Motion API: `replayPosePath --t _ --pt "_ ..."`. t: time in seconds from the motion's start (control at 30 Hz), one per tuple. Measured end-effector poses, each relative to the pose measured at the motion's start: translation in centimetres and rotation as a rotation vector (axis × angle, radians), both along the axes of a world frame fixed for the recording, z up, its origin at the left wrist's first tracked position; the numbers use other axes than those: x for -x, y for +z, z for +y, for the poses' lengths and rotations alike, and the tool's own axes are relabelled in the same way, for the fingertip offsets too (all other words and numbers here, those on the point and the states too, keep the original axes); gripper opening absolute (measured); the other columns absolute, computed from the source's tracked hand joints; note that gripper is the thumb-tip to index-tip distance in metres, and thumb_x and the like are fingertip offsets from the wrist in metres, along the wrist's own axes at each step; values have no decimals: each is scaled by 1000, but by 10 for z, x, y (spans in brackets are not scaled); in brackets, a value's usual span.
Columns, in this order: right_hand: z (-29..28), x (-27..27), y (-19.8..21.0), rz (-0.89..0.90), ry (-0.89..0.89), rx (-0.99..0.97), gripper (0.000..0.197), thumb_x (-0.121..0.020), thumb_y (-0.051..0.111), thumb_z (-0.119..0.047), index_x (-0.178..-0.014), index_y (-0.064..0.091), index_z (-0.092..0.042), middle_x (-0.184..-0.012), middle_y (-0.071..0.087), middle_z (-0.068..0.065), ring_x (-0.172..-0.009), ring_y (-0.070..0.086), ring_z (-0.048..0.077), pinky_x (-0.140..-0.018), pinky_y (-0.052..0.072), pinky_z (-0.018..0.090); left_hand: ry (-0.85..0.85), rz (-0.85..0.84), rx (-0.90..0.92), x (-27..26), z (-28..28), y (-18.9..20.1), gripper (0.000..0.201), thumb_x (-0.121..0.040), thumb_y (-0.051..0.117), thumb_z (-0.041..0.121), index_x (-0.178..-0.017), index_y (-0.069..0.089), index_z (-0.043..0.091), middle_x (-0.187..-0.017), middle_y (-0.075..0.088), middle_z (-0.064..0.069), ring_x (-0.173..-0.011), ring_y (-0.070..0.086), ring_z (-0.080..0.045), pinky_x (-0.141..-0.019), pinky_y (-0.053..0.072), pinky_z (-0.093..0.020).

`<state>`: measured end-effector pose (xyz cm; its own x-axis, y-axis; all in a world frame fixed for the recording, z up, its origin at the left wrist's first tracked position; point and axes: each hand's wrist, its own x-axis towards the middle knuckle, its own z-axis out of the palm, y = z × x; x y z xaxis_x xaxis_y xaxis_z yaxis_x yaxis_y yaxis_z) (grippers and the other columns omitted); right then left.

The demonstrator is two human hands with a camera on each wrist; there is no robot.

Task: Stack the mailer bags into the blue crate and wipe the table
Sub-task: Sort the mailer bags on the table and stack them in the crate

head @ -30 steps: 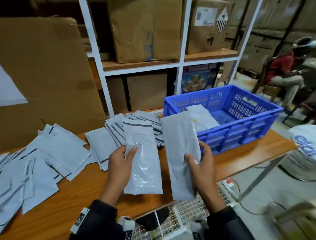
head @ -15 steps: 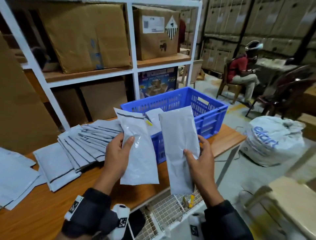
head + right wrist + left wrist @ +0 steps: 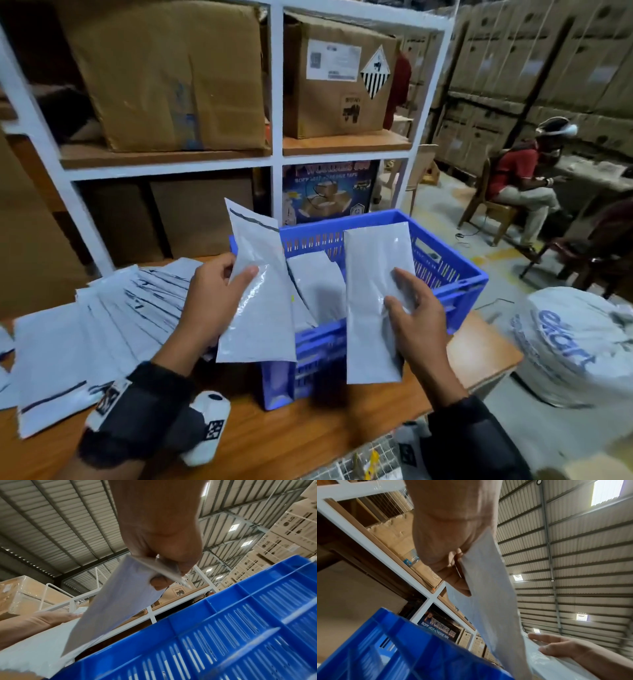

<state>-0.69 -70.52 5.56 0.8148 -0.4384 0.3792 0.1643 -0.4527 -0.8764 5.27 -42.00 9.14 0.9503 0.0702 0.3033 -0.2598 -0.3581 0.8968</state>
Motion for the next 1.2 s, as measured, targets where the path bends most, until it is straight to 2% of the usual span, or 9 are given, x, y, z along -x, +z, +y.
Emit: replayPosePath --t 0.07,0.23,0.37,0.57,0.77,0.87,0.97,1.1,1.2 --pt "-9 -21 -2 9 11 30 40 -85 68 -3 -121 65 -20 -113 63 -15 -100 54 -9 -88 40 2 22 19 1 -17 0 -1 3 -90 69 25 -89 66 24 -83 72 7 -76 68 -12 -68 53 -34" --pt "-22 -62 -12 71 59 32 38 -85 68 -5 -120 67 -20 -112 65 -14 -104 61 3 -96 48 25 70 154 -15 -47 -1 -8 38 -87 73 17 -118 54 29 -104 70 6 -92 69 -13 -82 58 -48" --pt "-34 -94 -18 100 135 58 38 -85 69 -7 -121 67 -20 -115 68 -9 -107 64 6 -95 48 24 2 137 -89 -57 0 -13 78 -89 70 10 -144 32 49 -106 70 15 -94 68 -5 -80 54 -29" --pt "-60 -123 -17 124 253 273 38 -85 72 -15 -122 68 -20 -117 69 -2 -105 64 12 -96 47 27 67 156 -400 -61 -11 -18 36 -89 65 2 -103 71 34 -114 69 8 -110 62 -11 -98 45 -27" --pt "-104 -146 -9 140 359 358 38 -83 75 -17 -121 69 -21 -111 71 2 -92 66 21 -90 53 41 153 250 -472 -61 -40 1 27 -90 66 7 -111 74 22 -113 65 11 -105 61 -8 -88 42 -20" --pt "-117 -154 -15 185 399 220 36 -84 74 -16 -119 69 -24 -94 73 0 -74 61 13 -86 55 40 149 295 -475 -69 -63 10 27 -89 68 8 -110 74 24 -108 68 10 -84 63 -1 -68 45 -11" --pt "-120 -156 -21 211 429 108 36 -84 73 -14 -118 69 -26 -88 75 -2 -61 65 13 -80 57 41 107 376 -500 -85 -88 13 28 -87 71 7 -111 72 22 -105 67 9 -82 64 1 -61 44 -7" --pt "-122 -156 -27 186 425 101 38 -83 73 -15 -119 69 -25 -100 75 1 -83 71 23 -85 56 41 40 459 -512 -114 -117 5 35 -82 72 -1 -114 70 12 -110 67 0 -97 64 -16 -72 47 -12" --pt "-124 -157 -27 213 432 62 38 -83 73 -12 -119 69 -22 -111 73 -2 -97 70 18 -91 54 37 35 575 -562 -130 -137 -8 38 -82 69 -4 -117 65 10 -81 58 -4 -67 56 -16 -52 42 -17"
